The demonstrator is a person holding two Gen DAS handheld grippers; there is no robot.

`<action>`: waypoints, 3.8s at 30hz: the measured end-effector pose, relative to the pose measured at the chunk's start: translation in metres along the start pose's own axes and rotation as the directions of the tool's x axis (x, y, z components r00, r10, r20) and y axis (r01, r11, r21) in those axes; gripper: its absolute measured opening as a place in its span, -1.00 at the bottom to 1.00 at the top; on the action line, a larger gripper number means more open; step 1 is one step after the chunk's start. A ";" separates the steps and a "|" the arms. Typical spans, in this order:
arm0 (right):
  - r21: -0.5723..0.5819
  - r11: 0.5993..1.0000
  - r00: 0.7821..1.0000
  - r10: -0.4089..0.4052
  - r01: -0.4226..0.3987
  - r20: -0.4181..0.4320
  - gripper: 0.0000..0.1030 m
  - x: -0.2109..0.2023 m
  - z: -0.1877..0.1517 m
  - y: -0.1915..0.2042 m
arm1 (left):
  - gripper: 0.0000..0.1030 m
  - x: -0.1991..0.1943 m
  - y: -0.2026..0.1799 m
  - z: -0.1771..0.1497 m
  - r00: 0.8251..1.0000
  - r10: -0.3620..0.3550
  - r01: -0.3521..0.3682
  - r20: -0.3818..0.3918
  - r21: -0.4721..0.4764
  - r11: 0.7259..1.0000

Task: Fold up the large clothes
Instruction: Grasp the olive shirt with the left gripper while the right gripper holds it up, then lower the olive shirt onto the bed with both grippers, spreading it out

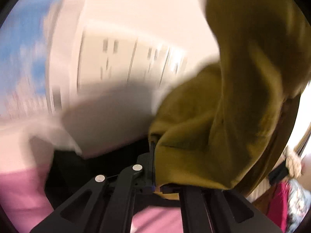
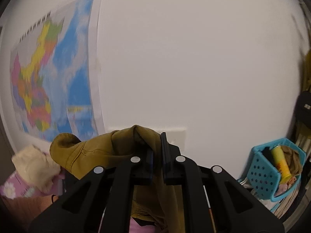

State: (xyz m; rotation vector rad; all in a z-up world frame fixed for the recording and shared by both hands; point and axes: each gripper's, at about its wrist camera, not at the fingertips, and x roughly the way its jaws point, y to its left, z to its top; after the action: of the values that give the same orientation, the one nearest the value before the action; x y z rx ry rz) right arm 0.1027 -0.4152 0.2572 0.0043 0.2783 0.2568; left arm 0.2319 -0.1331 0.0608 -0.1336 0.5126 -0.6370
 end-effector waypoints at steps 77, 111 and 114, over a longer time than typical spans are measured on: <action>0.167 0.986 0.805 0.087 0.016 -0.587 -0.80 0.088 -0.152 0.083 | -0.82 -0.296 0.197 -0.122 0.778 0.525 -0.541 -0.344 0.057 0.839; 0.306 0.927 0.762 0.356 -0.216 -0.540 -0.76 0.295 -0.167 0.244 | -0.51 -0.320 0.230 -0.133 0.779 0.533 -0.592 -0.330 -0.112 0.798; 0.292 0.948 0.739 0.289 -0.130 -0.608 -0.50 0.316 -0.193 0.245 | -0.30 -0.311 0.244 -0.136 0.766 0.530 -0.607 -0.363 -0.139 0.782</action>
State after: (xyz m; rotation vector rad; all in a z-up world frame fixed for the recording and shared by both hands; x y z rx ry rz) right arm 0.2823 -0.1051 -0.0041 0.1847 1.0108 0.4516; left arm 0.0821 0.2536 0.0055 -0.1063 0.8927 0.0257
